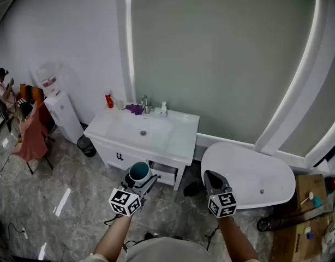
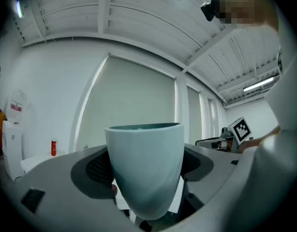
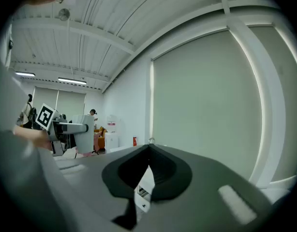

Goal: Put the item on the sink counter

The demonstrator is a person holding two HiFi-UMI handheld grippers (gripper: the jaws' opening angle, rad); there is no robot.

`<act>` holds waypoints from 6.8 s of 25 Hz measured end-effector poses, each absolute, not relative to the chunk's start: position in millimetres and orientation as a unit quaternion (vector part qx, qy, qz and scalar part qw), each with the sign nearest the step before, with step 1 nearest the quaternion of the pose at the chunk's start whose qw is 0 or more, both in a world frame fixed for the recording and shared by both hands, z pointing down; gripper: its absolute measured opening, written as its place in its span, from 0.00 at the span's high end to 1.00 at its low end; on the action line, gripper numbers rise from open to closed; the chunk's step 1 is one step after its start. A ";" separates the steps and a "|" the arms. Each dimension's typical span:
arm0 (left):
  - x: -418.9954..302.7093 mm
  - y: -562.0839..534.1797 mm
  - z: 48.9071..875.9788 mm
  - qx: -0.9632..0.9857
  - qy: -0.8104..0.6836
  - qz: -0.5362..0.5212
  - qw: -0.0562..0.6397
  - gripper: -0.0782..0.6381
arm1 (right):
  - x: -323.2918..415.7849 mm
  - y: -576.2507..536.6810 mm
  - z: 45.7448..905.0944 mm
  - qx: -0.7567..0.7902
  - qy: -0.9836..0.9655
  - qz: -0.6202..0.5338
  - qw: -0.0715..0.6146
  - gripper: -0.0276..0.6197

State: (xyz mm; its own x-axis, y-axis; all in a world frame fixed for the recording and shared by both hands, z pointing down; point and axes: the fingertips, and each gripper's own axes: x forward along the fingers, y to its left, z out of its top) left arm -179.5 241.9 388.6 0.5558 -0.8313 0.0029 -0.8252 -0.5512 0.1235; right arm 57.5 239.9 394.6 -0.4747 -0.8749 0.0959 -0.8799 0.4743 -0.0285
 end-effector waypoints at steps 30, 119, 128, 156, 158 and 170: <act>-223.0 221.3 406.3 0.895 -0.440 -0.020 0.066 0.36 | 1.1 226.9 408.9 0.534 -0.844 0.036 0.041 0.95; -77.1 -330.9 557.5 0.950 -0.293 0.081 0.076 0.36 | 59.2 -245.7 554.5 0.595 -0.782 0.147 0.114 0.95; -27.5 -376.2 610.3 0.956 -0.266 0.094 0.074 0.36 | 78.6 -265.8 592.2 0.616 -0.757 0.178 0.127 0.95; 79.4 -473.0 780.8 0.942 -0.295 0.147 0.069 0.36 | 117.0 -325.3 706.5 0.603 -0.751 0.236 0.129 0.95; 82.8 -477.2 783.5 0.941 -0.299 0.145 0.065 0.36 | 116.9 -326.0 710.7 0.602 -0.751 0.239 0.130 0.95; 82.9 -474.4 804.8 0.943 -0.293 0.154 0.044 0.36 | 124.9 -331.1 718.5 0.603 -0.749 0.242 0.128 0.95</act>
State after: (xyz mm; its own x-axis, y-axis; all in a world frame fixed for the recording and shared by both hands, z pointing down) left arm 82.9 -474.4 804.8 0.7806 -0.5390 0.3164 -0.5660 -0.8244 -0.0079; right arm 124.9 -331.1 718.5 -0.2408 -0.8410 0.4845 -0.9655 0.1564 -0.2083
